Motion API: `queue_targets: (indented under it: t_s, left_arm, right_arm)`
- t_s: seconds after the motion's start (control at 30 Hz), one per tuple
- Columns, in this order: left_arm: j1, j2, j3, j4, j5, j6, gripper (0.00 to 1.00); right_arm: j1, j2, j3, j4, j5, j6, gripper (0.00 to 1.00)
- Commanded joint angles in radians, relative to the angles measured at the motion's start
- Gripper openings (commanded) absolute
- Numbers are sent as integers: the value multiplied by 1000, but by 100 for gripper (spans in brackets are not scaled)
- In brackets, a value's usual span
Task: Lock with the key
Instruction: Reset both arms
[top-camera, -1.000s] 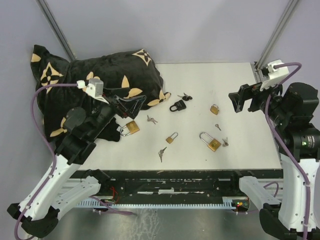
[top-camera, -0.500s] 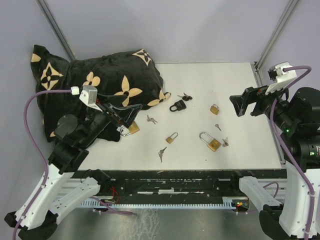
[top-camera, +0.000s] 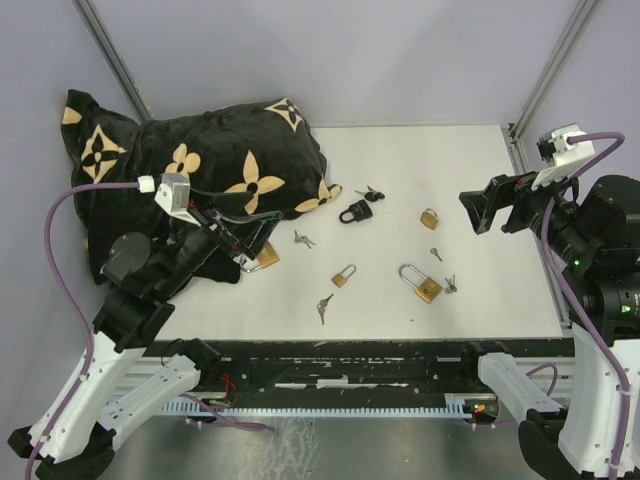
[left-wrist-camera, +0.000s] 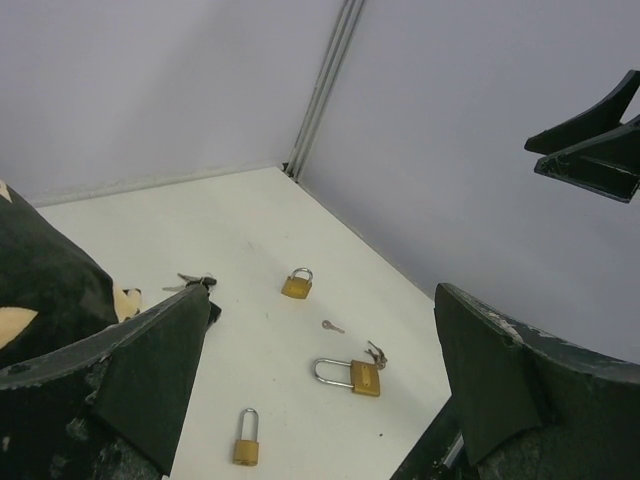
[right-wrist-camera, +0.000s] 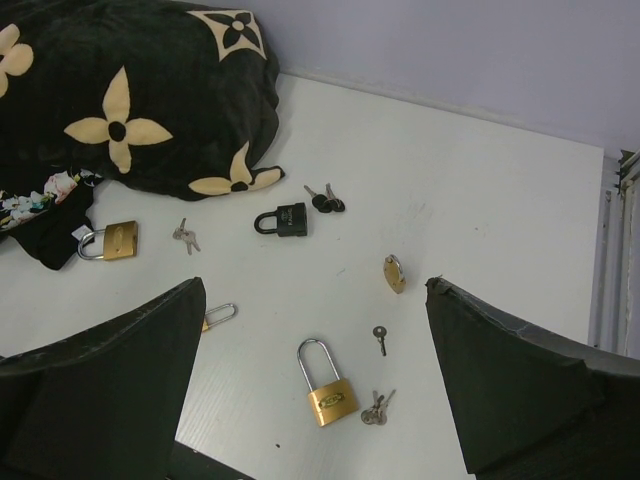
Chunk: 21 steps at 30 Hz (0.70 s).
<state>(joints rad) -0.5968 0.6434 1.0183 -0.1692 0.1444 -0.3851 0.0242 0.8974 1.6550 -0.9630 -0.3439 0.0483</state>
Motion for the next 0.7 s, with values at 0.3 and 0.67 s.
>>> queue_targets:
  t_s: [0.3, 0.67]
  left_arm:
    - [4, 0, -15, 104, 55, -91, 99]
    - [4, 24, 5, 89, 60, -78, 99]
  right_arm:
    - [2, 3, 29, 10, -3, 4, 99]
    - [1, 23, 43, 9, -2, 1, 99]
